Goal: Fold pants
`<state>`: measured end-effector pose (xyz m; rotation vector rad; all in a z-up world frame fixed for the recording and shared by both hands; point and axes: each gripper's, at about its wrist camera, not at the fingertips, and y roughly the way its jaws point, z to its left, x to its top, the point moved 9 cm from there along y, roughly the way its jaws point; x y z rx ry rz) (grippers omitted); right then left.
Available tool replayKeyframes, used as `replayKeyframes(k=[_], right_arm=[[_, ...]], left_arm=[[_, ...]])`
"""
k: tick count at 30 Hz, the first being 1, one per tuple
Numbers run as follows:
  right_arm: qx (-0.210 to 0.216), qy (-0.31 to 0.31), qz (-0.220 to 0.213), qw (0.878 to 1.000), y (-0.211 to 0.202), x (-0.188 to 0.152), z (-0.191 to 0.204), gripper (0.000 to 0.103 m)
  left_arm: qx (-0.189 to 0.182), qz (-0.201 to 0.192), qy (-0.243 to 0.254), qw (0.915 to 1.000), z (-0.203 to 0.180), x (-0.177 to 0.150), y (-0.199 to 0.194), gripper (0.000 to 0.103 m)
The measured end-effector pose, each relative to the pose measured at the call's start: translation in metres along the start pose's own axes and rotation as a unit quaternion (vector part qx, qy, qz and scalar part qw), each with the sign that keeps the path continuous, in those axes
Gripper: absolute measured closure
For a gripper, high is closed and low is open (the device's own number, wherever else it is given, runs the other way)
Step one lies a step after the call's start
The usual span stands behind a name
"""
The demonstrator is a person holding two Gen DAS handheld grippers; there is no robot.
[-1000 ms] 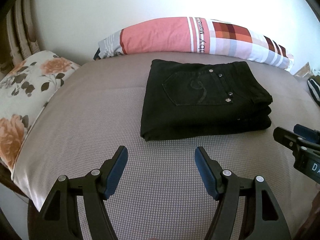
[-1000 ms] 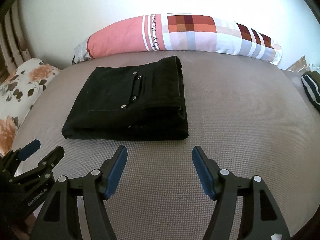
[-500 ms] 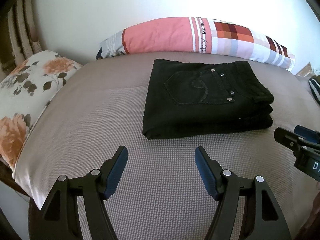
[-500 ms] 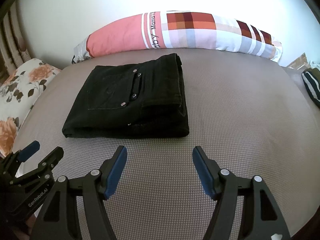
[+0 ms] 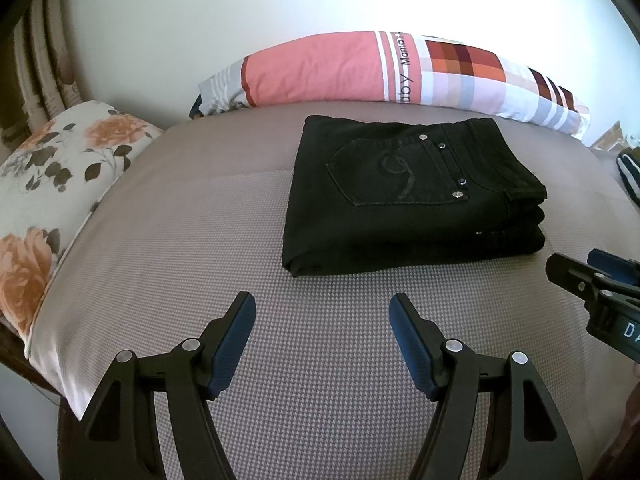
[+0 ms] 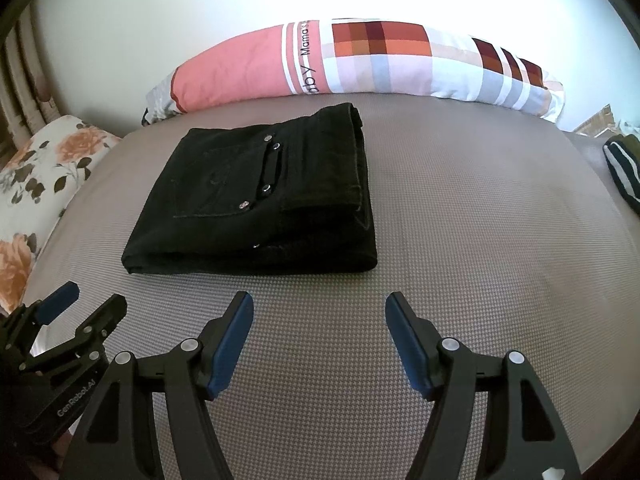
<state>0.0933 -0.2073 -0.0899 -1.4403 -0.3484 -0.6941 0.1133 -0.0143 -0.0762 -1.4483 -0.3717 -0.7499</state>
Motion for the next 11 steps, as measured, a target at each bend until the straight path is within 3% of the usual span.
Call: replayKeyframes(k=[11], right_arm=[[-0.002,-0.002,0.001,1.000,0.0012,-0.0009,-0.0004,0.037]], left_arm=[[-0.008,0.001,0.003,1.0000,-0.0031,-0.0024,0.0028,0.033]])
